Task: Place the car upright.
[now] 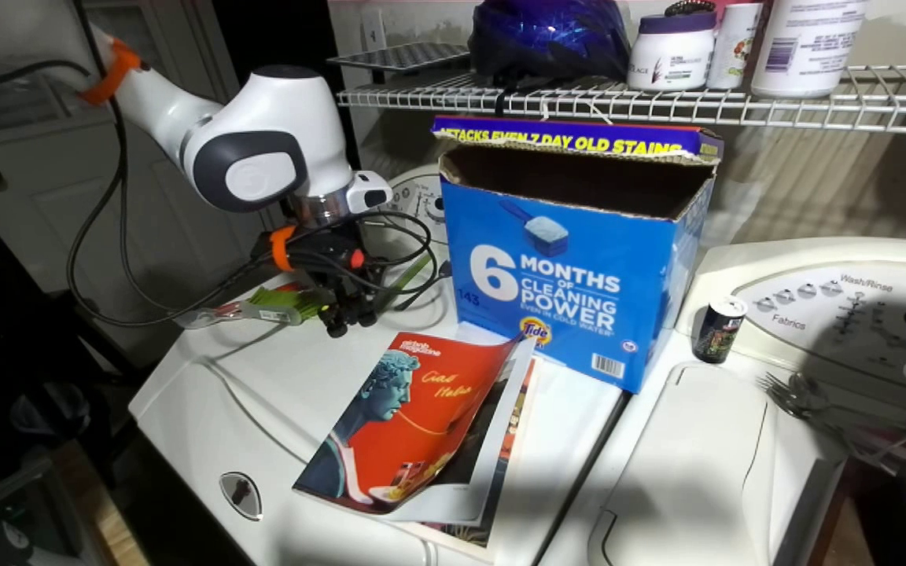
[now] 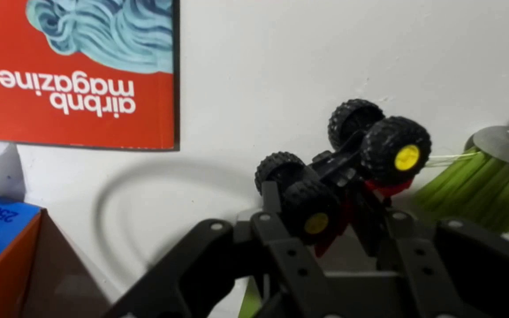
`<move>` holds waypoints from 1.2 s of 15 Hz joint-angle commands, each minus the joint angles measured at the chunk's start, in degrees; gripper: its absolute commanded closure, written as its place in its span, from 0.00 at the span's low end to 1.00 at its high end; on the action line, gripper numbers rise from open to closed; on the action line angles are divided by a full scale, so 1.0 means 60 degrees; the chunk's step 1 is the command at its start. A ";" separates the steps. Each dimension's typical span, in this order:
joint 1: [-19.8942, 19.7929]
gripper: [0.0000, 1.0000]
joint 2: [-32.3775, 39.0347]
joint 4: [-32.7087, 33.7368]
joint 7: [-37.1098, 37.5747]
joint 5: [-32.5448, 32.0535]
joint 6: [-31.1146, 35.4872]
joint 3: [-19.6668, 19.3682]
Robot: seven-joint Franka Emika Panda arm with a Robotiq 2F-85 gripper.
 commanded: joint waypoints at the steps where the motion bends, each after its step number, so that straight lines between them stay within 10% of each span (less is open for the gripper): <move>1: 0.0039 0.82 -0.0448 -0.0581 -0.2351 0.2271 0.0881 0.0146; 18: 0.0149 0.82 -0.1355 -0.1704 -0.8564 0.7478 0.1595 -0.0147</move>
